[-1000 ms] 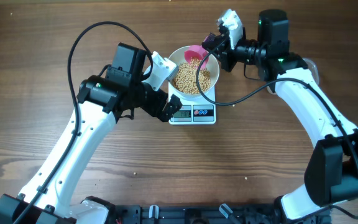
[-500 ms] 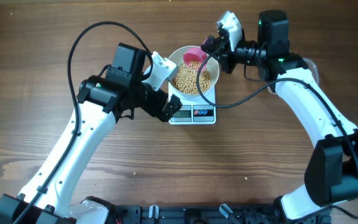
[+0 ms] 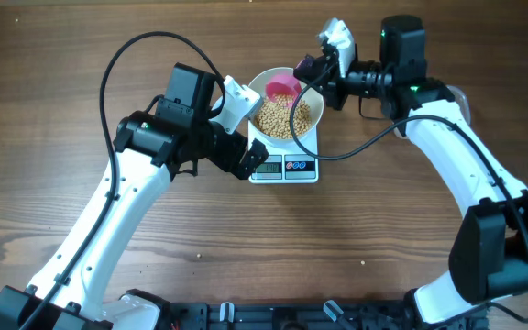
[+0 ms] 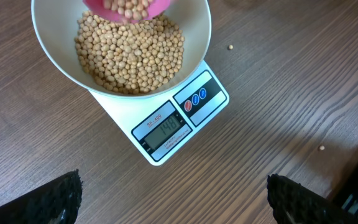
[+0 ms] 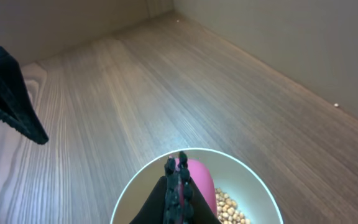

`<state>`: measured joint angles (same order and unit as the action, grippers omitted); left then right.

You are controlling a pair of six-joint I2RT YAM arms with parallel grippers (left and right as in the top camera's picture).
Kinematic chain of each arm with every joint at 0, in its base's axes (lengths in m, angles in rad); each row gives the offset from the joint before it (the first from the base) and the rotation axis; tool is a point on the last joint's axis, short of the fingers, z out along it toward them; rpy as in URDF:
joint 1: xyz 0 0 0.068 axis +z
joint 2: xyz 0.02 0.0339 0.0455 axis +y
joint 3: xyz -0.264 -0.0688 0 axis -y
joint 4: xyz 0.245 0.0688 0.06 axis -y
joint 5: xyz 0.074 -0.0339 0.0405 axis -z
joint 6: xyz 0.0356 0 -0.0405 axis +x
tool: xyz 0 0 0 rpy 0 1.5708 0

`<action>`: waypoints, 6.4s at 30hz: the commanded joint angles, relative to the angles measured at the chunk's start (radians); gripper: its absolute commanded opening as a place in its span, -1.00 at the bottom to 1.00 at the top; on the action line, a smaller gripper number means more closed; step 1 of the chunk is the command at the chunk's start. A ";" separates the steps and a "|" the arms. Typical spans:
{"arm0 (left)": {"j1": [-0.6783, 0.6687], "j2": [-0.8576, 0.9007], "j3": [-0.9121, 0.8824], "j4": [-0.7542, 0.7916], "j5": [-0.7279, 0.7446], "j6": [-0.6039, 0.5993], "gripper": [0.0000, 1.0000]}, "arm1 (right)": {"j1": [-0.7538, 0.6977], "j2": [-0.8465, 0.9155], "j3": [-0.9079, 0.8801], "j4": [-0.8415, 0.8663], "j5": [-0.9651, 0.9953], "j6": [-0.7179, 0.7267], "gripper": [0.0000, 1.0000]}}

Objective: Scoop item into bowl and weigh 150g on scale
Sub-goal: 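Tilt the scoop with the right gripper to trickle soybeans into bowl, then move the pink scoop with the right gripper back into the tub, then dip the pink scoop into the soybeans and lift a scoopful, then carry the filled scoop with the right gripper over the white bowl, then tilt the scoop with the right gripper to trickle soybeans into bowl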

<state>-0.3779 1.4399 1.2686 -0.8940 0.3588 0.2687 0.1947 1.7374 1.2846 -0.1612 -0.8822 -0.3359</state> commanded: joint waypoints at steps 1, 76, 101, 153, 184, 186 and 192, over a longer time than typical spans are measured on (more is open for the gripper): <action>-0.001 -0.004 0.011 0.002 0.015 0.016 1.00 | -0.004 -0.008 0.010 -0.003 0.051 -0.001 -0.90; -0.001 -0.004 0.011 0.002 0.015 0.016 1.00 | -0.522 -0.021 0.010 0.272 -0.003 0.984 -0.91; -0.001 -0.004 0.011 0.002 0.015 0.016 1.00 | -0.459 -0.359 0.010 -0.476 0.931 0.546 -0.91; -0.001 -0.004 0.011 0.002 0.015 0.016 1.00 | 0.055 -0.249 0.013 0.037 0.489 0.380 -0.91; -0.001 -0.004 0.011 0.002 0.015 0.016 1.00 | 0.189 0.071 0.013 0.003 0.494 -0.188 -0.91; -0.001 -0.004 0.011 0.002 0.015 0.016 1.00 | 0.189 0.073 0.013 -0.013 0.494 -0.188 -0.91; -0.001 -0.004 0.011 0.002 0.015 0.016 1.00 | 0.190 0.073 0.013 -0.043 0.492 -0.188 -0.91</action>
<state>-0.3779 1.4399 1.2686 -0.8940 0.3649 0.2687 0.3771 1.7863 1.2854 -0.1982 -0.3843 -0.5034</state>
